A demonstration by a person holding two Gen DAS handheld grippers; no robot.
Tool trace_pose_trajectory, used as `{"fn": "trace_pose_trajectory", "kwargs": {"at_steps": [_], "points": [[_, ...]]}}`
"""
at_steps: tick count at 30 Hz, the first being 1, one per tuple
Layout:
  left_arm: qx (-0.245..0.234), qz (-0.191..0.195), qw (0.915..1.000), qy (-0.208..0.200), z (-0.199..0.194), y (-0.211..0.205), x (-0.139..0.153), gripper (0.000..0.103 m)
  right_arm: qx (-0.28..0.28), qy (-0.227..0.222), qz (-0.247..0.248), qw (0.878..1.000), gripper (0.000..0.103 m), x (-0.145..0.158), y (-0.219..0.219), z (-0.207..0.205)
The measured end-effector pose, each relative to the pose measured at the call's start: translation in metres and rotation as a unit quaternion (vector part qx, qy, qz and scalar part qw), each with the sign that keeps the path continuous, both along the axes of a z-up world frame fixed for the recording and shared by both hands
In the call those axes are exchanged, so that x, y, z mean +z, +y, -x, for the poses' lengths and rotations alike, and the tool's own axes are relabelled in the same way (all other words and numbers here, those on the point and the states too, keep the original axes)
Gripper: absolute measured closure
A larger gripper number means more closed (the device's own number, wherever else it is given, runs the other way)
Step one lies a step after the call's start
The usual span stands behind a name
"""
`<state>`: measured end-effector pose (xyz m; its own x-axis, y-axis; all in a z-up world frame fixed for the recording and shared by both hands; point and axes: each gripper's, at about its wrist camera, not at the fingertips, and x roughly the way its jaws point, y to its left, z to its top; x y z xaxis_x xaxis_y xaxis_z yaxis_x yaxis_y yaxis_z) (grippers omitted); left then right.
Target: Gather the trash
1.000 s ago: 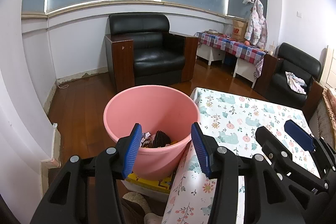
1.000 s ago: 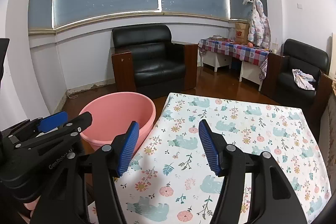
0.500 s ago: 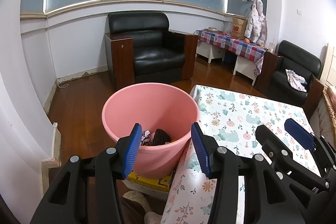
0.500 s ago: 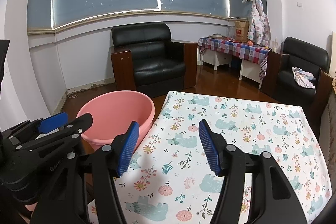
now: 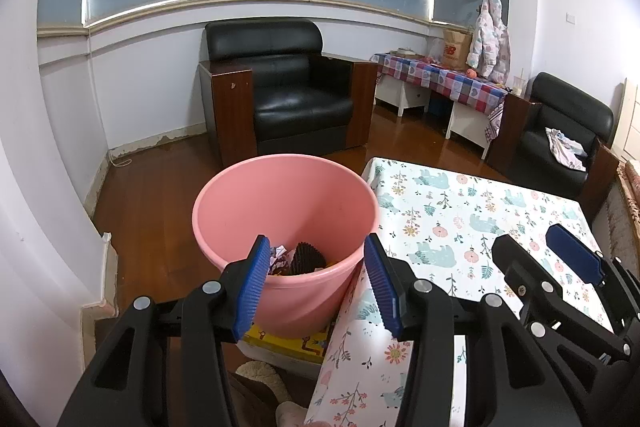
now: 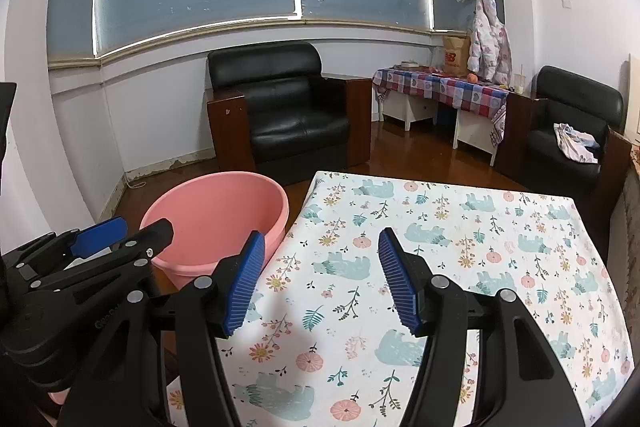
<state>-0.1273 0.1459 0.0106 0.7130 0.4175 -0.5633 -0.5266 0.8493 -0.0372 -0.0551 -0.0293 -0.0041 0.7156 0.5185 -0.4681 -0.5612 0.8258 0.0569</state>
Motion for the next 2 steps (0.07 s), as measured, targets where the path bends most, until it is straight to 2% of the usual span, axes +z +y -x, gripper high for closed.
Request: {"fn": "trace_pose_trajectory", "kwargs": {"at_steps": [2], "points": [[-0.002,0.000,1.0000,0.001,-0.0017,-0.0008,-0.0004,0.054,-0.001,0.002,-0.001,1.000,0.043,0.0004,-0.0003,-0.0025]]}}
